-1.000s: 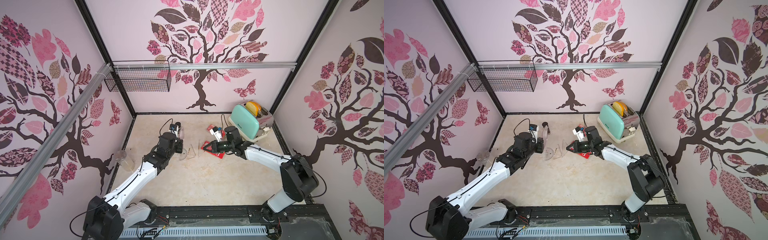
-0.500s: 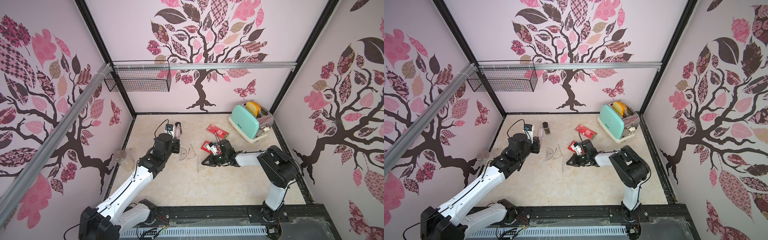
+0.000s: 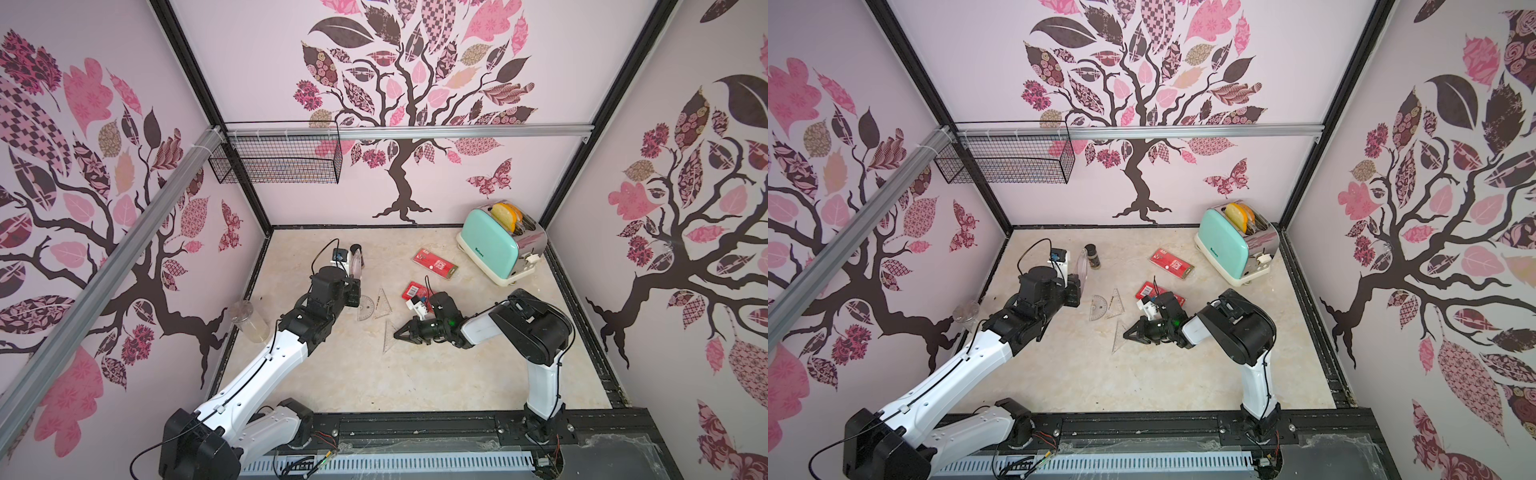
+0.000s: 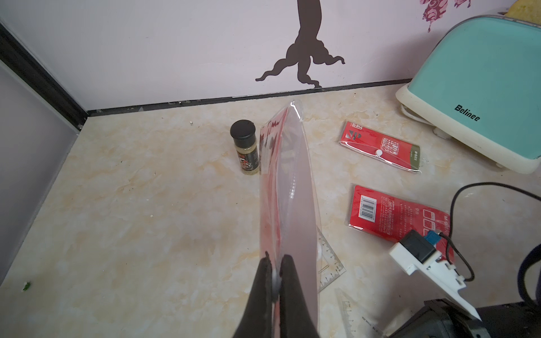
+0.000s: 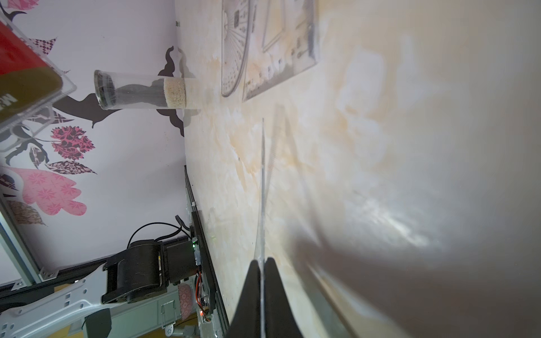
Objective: Open the ruler set and take out the ruler
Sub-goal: Place the ruler at the center of the board.
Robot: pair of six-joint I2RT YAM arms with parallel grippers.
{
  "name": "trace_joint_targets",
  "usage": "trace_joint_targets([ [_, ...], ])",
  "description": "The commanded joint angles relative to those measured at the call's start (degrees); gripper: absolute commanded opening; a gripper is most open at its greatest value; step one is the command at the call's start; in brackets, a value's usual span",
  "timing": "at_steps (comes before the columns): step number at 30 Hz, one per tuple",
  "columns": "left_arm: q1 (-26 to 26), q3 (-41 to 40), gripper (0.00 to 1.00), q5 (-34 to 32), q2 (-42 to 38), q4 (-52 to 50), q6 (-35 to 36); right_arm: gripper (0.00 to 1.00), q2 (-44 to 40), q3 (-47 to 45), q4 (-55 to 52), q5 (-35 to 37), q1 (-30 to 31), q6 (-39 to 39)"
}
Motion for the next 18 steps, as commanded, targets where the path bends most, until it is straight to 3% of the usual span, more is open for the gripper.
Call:
trace_joint_targets([
  [1,0.3,0.1,0.0,-0.2,0.0,0.9,0.8,0.03,1.2,2.0,0.7,0.2,1.0,1.4],
  [18,0.6,-0.7,0.0,0.4,-0.9,0.9,0.5,0.32,-1.7,3.6,-6.7,0.7,3.1,-0.6],
])
